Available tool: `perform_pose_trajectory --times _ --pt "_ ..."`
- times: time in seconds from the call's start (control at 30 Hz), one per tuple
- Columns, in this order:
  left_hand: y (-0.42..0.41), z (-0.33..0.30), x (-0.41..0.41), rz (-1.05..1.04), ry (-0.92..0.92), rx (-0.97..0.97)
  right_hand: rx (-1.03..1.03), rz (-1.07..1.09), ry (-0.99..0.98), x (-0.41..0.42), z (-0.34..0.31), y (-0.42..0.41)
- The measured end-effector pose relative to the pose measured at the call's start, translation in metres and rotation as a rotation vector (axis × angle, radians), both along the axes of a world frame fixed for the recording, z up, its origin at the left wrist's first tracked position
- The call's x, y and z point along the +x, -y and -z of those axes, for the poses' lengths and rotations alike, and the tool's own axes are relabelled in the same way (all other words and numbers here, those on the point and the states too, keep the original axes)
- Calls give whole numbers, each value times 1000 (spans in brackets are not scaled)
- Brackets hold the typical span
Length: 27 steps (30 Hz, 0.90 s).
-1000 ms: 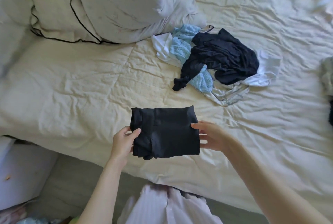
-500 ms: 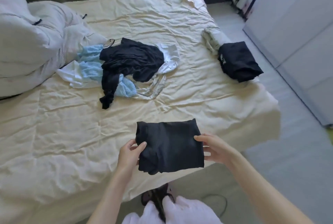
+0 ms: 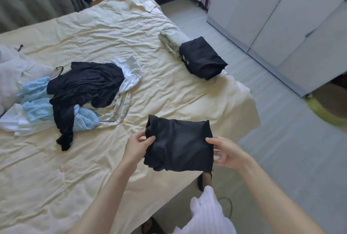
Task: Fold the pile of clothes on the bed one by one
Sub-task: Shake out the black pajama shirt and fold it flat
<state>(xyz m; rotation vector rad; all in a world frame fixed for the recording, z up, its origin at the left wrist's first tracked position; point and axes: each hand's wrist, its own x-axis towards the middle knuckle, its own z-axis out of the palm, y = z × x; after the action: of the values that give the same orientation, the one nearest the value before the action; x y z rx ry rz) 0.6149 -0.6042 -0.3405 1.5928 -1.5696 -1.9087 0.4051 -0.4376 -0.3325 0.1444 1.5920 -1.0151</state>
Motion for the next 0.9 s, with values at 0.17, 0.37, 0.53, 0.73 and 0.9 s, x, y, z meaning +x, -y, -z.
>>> perform_pose_trajectory --times 0.17,0.37,0.53,0.73,0.9 --pt "55 5 -103 -19 43 -67 -42 -37 39 -102 9 56" --pt "135 6 -254 -58 117 -112 -70 -49 50 -249 16 142" --pt "228 6 -354 3 184 -266 -141 62 125 -327 31 221" --pt "367 6 -463 61 252 -560 -262 219 151 -389 42 340" --pt "459 8 -538 104 317 -774 -343 317 191 -427 59 433"
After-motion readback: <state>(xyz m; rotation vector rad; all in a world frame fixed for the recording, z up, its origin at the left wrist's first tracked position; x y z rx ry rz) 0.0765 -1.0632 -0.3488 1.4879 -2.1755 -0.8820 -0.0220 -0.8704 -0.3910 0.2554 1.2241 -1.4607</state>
